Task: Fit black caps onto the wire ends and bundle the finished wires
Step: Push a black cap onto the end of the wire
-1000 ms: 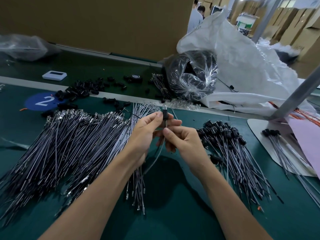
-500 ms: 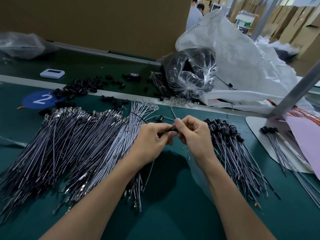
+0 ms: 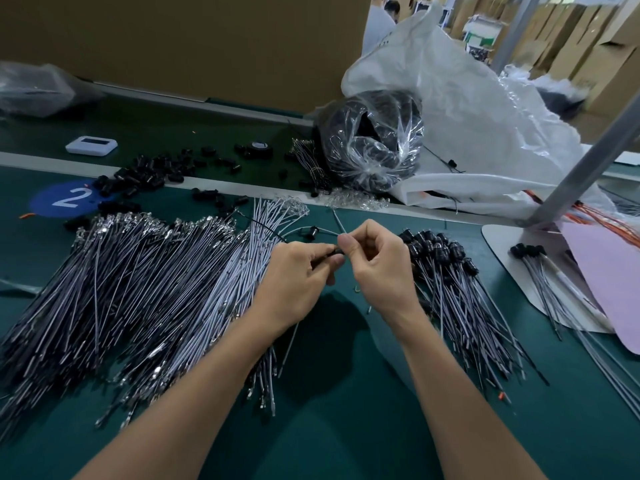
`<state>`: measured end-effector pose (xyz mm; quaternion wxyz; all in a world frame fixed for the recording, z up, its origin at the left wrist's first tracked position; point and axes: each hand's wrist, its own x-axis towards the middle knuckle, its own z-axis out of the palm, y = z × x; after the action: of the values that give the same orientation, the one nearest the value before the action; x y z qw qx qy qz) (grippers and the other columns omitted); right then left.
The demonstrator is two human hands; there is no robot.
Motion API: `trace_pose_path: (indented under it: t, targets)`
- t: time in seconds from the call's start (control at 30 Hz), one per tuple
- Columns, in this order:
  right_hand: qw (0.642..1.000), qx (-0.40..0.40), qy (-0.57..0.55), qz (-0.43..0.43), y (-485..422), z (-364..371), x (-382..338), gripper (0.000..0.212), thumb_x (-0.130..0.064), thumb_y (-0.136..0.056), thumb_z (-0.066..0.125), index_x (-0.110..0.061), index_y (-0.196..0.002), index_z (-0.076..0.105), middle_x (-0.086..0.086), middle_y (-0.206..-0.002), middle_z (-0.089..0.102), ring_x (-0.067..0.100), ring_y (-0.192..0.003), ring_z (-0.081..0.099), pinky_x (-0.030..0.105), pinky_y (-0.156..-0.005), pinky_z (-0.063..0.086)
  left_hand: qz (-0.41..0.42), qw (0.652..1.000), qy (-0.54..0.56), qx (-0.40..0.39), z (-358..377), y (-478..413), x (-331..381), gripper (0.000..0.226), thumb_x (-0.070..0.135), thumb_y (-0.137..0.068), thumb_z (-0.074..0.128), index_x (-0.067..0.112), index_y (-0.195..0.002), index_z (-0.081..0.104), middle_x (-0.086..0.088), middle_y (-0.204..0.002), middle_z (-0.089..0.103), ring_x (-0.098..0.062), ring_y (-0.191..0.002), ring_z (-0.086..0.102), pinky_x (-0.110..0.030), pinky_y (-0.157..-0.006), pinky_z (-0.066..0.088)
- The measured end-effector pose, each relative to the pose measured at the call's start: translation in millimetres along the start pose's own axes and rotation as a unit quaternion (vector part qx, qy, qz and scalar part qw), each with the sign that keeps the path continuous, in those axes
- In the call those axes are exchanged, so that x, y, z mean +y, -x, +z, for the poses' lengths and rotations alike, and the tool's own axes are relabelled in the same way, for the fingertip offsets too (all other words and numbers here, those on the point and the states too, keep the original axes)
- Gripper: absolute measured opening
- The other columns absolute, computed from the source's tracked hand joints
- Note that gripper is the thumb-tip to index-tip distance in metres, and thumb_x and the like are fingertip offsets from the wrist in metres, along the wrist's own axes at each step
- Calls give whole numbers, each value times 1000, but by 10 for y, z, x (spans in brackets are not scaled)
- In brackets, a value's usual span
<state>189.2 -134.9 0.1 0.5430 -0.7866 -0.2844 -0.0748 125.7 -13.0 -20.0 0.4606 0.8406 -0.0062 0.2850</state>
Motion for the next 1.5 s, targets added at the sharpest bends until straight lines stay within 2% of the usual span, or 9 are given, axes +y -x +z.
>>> trace_pose_path:
  t: [0.13, 0.3, 0.4, 0.53, 0.67, 0.77, 0.97, 1.2, 1.5]
  targets:
    - [996, 46, 52, -56, 44, 43, -20, 21, -11, -90, 68, -6, -71, 59, -7, -58, 59, 4, -51, 52, 13, -53, 38, -9, 999, -50, 19, 30, -4, 33, 34, 15, -91, 66, 11, -58, 62, 9, -47, 54, -6, -46, 49, -16, -49, 33]
    - [990, 138, 8, 17, -50, -107, 80, 17, -17, -95, 61, -10, -80, 60, -5, -66, 59, 4, -56, 49, 23, -56, 41, -76, 990, 110, 37, -41, -27, 33, 15, 12, -93, 63, 14, -82, 73, 3, -69, 73, -15, -70, 70, -35, -76, 57]
    - [993, 28, 117, 7, 10, -27, 128, 10, -3, -90, 63, -12, -85, 62, -3, -75, 64, 7, -69, 59, 17, -67, 46, -69, 961, 267, 28, -55, -49, 98, 16, 6, -93, 58, 18, -96, 68, 6, -88, 76, -9, -91, 72, -18, -81, 52]
    - [964, -76, 255, -10, 81, 113, 137, 8, -10, -88, 64, -16, -91, 67, 1, -94, 66, 22, -92, 57, 36, -80, 49, -31, 941, 337, 11, -83, -55, 112, 19, 6, -94, 54, 9, -108, 67, -1, -106, 74, -13, -106, 68, -16, -88, 48]
    - [999, -21, 12, -35, 72, 44, -13, 17, -5, -94, 58, -15, -91, 72, -8, -85, 70, 9, -78, 62, 23, -72, 47, -59, 940, 335, 32, -86, -72, 97, 23, 9, -98, 50, 14, -108, 70, -1, -110, 73, -13, -109, 66, -19, -91, 49]
    - [990, -49, -134, 4, 76, 33, -132, 15, -9, -96, 58, -9, -89, 71, -5, -75, 70, 3, -64, 60, 15, -62, 45, -89, 934, 344, 38, -77, -71, 73, 23, 12, -97, 51, 16, -107, 71, 0, -108, 74, -14, -104, 68, -24, -88, 52]
    - [983, -48, -174, 43, 84, 90, -131, 6, -3, -90, 65, 0, -85, 68, 4, -75, 66, 7, -65, 57, 19, -65, 48, -120, 921, 371, 25, -69, -59, 61, 25, 23, -94, 55, 11, -107, 73, -10, -112, 72, -33, -112, 64, -53, -103, 45]
    - [985, -2, -172, 10, 108, 80, -125, 18, 1, -91, 62, -16, -90, 70, -1, -88, 71, 7, -76, 65, 23, -72, 53, -80, 940, 331, 13, -49, -61, 95, 21, 8, -96, 54, 16, -106, 71, 3, -104, 75, -13, -101, 69, -20, -86, 52]
    - [975, -42, -215, 42, 89, 98, -97, 7, 2, -89, 63, 2, -87, 70, 7, -78, 71, 12, -75, 68, 18, -71, 53, -79, 932, 353, 33, -69, -48, 102, 30, 29, -89, 55, 13, -109, 71, -3, -110, 73, -22, -99, 69, -28, -84, 56]
